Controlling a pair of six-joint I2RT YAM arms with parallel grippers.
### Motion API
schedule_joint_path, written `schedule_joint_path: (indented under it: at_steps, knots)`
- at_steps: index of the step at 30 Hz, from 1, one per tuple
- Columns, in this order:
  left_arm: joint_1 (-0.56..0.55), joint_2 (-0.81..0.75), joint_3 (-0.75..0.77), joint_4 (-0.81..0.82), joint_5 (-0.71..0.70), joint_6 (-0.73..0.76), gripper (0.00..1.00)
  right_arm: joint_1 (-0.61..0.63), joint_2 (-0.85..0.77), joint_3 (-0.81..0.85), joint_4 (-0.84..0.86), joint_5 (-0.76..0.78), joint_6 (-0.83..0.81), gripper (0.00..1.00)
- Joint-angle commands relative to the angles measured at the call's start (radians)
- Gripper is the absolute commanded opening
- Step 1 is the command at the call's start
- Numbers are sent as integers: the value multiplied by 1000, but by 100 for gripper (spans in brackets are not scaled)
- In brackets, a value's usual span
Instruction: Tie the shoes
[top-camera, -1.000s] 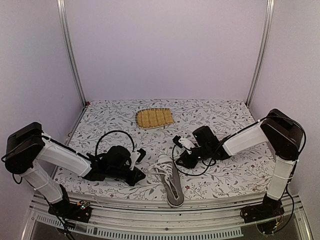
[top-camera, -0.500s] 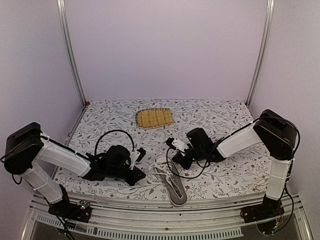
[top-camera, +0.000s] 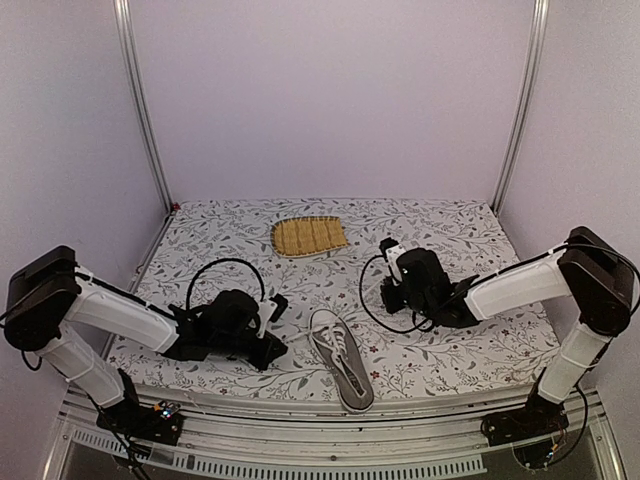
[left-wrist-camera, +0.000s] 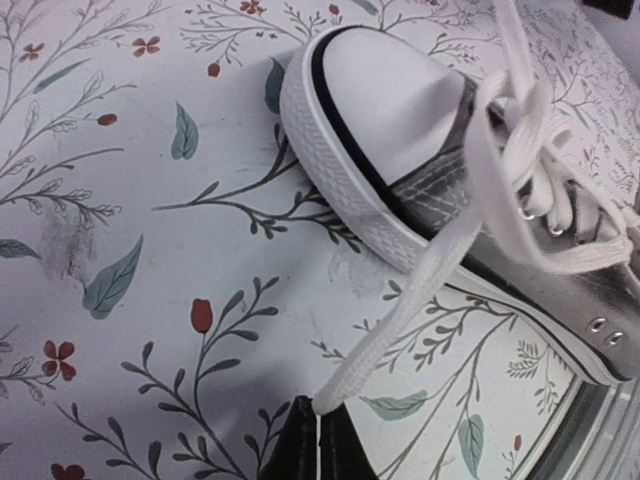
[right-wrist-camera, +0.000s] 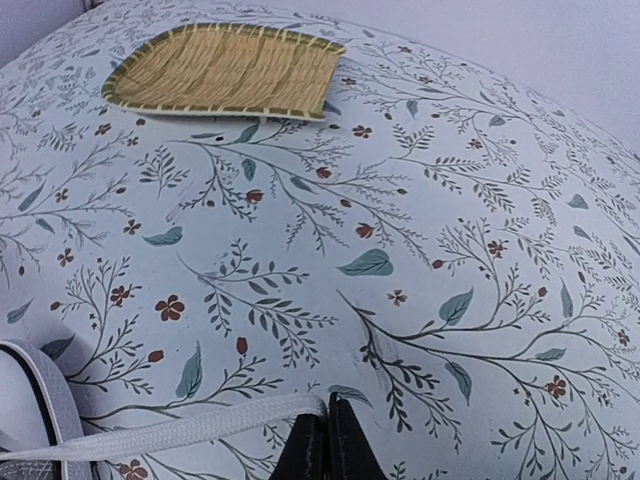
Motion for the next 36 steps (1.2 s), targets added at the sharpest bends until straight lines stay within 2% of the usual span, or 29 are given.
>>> schedule_joint_path:
  at_steps: [1, 8, 13, 17, 20, 22, 26, 31, 36]
  knots:
    - [9, -56, 10, -84, -93, -39, 0, -10, -97, -45, -36, 209, 142, 2]
    - [47, -193, -59, -135, -166, -126, 0, -82, -275, -142, -106, 241, 248, 2]
    - [92, -282, -89, -183, -168, -183, 0, -106, -419, -185, -100, 181, 250, 2]
    - [109, -306, -40, -187, -133, -134, 0, -107, -568, -233, 27, -149, 145, 2]
    - [128, -271, 31, -179, -82, -79, 0, -95, -633, -211, 42, -429, 70, 2]
    - [143, -230, 83, -170, -54, -52, 0, -52, -652, -191, 30, -528, 42, 2]
    - [172, -139, 196, -140, 9, -1, 0, 107, -619, -129, -11, -607, 2, 2]
    - [187, -4, 398, -154, 78, 57, 0, 326, -471, -37, -6, -621, -13, 2]
    - [183, 98, 551, -172, 155, 98, 0, 504, -274, 83, -16, -552, -55, 2]
